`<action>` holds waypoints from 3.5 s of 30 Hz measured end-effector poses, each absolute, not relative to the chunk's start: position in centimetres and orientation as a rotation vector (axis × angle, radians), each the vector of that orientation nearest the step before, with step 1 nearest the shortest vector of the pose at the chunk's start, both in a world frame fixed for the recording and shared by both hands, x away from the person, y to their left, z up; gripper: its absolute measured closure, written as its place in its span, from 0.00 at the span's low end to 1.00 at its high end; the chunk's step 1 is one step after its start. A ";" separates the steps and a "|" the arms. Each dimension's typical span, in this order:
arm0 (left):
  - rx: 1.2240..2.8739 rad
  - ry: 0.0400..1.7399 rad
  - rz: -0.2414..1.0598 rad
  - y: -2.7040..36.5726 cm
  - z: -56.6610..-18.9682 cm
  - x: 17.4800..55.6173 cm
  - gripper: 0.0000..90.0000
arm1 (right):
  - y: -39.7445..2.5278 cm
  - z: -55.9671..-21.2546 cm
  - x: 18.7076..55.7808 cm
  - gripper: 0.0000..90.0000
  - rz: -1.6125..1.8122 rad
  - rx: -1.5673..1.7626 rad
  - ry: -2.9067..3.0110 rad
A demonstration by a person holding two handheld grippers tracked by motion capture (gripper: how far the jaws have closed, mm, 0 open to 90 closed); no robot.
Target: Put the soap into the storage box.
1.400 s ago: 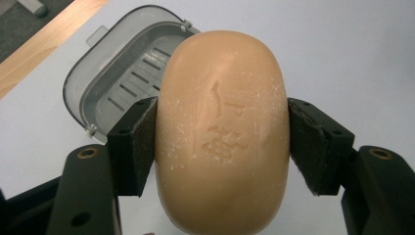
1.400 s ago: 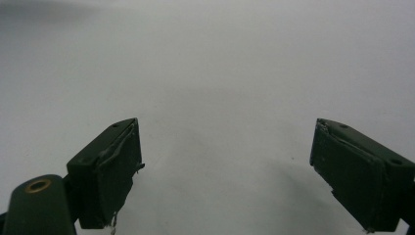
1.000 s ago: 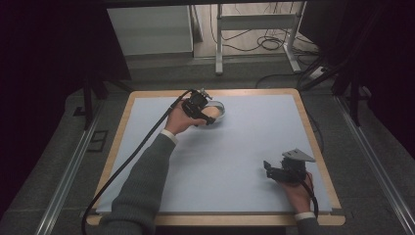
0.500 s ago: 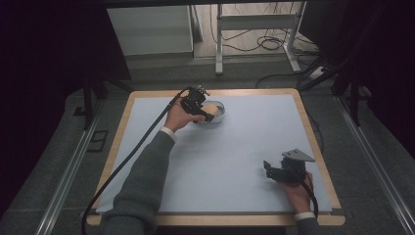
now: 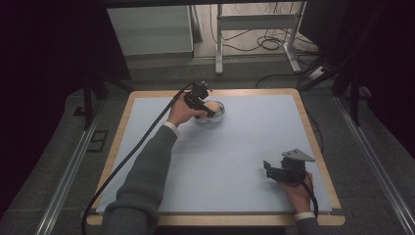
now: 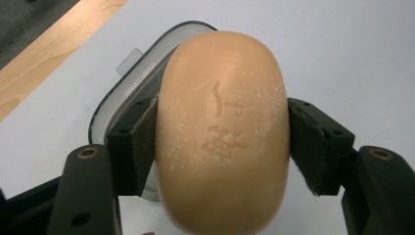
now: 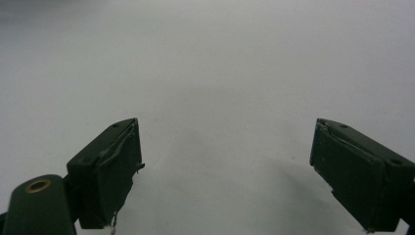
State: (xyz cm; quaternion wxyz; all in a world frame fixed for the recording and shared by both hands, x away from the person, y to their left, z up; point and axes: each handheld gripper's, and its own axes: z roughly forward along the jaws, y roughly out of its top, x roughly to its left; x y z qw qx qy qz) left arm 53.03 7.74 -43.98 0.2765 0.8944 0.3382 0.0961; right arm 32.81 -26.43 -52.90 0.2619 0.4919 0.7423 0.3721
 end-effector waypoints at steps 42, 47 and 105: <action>2.388 0.910 0.246 7.3 -44.4 53.5 0.26 | -26.4 -52.9 32.8 0.13 1.001 1.326 2.010; 2.385 0.888 0.269 8.0 -43.9 51.5 0.23 | -26.4 -52.9 32.8 0.13 1.000 1.325 2.001; 2.119 1.069 0.311 21.2 -50.9 32.6 0.18 | -26.5 -52.9 32.8 0.13 0.999 1.346 1.985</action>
